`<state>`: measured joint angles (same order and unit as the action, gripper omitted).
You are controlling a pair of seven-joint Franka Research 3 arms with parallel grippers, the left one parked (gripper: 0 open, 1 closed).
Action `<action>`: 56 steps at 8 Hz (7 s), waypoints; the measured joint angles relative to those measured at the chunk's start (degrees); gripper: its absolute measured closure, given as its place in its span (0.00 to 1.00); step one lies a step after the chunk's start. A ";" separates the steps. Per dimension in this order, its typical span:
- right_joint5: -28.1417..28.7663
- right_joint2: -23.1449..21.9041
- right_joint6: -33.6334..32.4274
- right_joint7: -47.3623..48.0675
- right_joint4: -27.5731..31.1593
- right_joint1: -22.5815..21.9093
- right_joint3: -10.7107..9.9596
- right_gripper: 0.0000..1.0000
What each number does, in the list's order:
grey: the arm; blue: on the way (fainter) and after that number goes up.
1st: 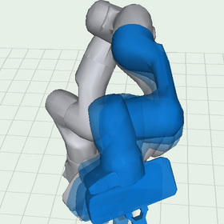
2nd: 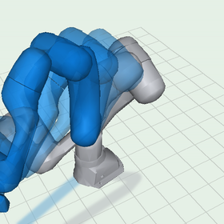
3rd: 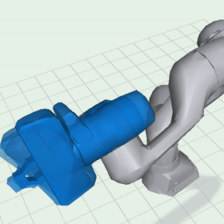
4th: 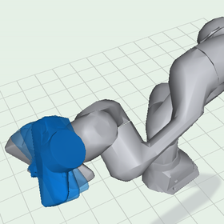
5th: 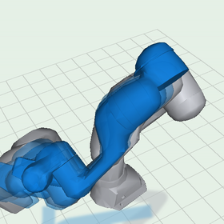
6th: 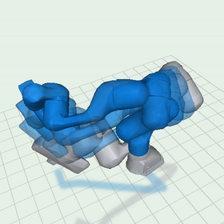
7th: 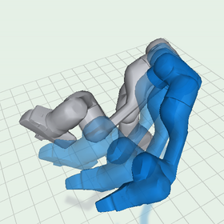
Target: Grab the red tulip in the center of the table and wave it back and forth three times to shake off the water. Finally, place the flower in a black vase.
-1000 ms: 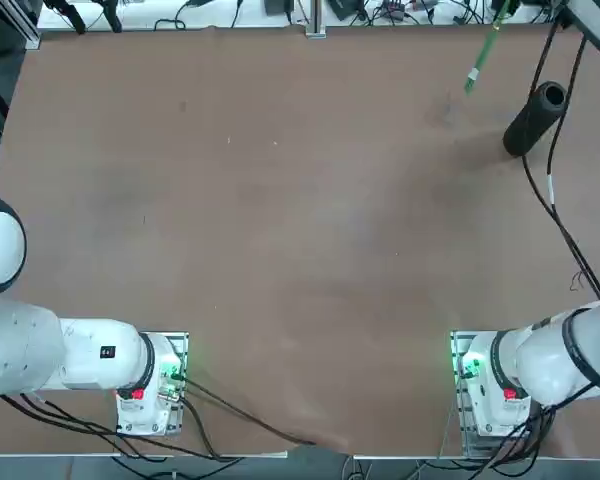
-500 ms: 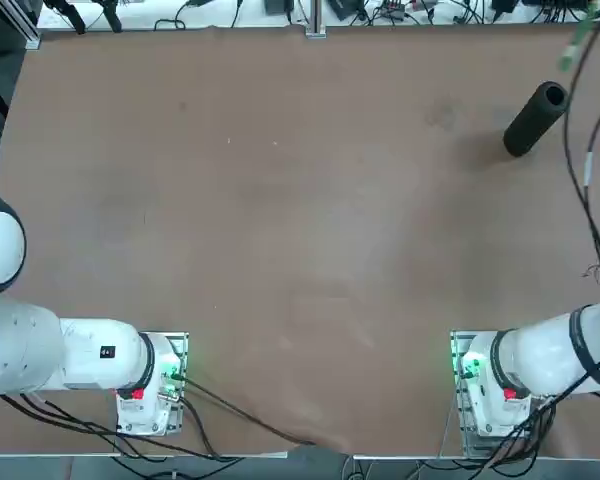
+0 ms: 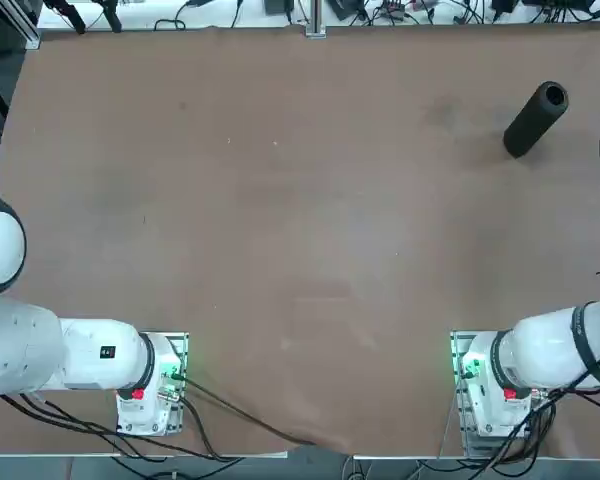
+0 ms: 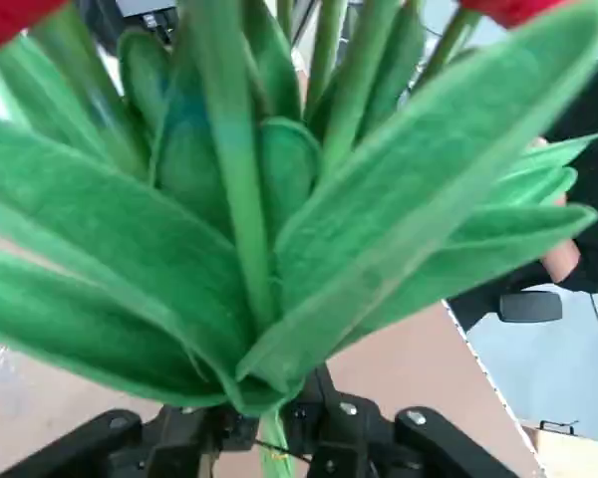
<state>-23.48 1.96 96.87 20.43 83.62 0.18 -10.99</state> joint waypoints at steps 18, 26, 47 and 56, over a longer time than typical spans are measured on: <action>-3.69 4.39 3.77 24.64 3.57 0.20 0.52 0.86; -24.26 10.11 17.55 67.08 19.25 -1.97 1.78 0.86; 31.47 5.32 -13.93 -12.98 -0.47 -8.29 -0.06 0.00; 21.32 -6.66 -5.72 -21.83 12.90 -2.27 7.35 0.00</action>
